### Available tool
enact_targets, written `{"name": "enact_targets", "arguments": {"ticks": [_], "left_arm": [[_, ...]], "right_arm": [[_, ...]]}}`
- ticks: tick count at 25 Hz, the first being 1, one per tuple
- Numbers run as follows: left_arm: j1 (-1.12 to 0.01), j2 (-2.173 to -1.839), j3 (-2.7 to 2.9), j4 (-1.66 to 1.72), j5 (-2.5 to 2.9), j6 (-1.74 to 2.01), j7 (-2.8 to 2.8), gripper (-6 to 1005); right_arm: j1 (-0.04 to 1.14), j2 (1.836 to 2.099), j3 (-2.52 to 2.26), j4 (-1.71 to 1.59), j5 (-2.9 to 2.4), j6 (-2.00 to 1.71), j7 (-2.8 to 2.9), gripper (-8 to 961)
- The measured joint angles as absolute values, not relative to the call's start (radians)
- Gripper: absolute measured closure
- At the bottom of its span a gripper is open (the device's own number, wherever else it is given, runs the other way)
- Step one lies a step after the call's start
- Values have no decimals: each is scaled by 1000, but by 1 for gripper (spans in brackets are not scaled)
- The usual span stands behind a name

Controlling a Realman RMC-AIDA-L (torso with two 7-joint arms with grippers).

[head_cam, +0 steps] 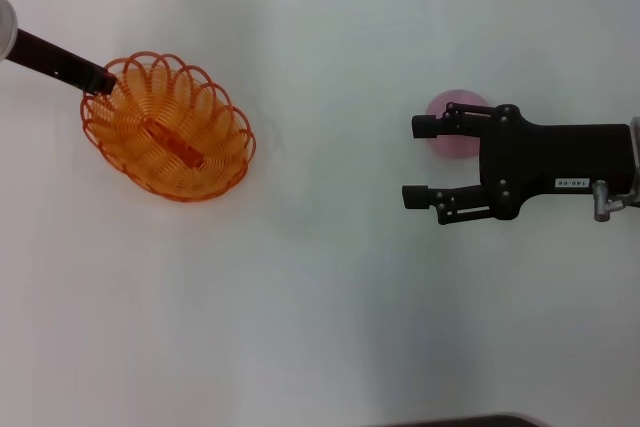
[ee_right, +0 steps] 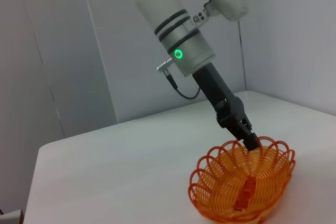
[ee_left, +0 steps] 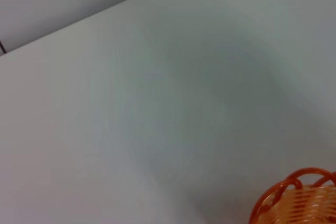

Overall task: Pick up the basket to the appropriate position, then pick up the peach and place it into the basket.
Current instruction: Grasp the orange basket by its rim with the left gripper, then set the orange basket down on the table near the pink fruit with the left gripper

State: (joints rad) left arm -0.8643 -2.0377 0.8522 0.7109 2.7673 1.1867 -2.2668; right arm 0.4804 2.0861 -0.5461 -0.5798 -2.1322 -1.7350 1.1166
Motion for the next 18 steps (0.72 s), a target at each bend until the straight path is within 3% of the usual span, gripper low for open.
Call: {"name": "enact_targets", "arguments": {"ticks": [12,18], "left_arm": [[-848,-2040,738,796,2764,1283,-2372,936],[-809,-2057,738,888,2764,1343,-2467,954]], "right_arm": [[481,2083,-544,-586,-2121,-1727,1114,39],[479,2083,-545,-590,-2120,-1724,1112,39]]}}
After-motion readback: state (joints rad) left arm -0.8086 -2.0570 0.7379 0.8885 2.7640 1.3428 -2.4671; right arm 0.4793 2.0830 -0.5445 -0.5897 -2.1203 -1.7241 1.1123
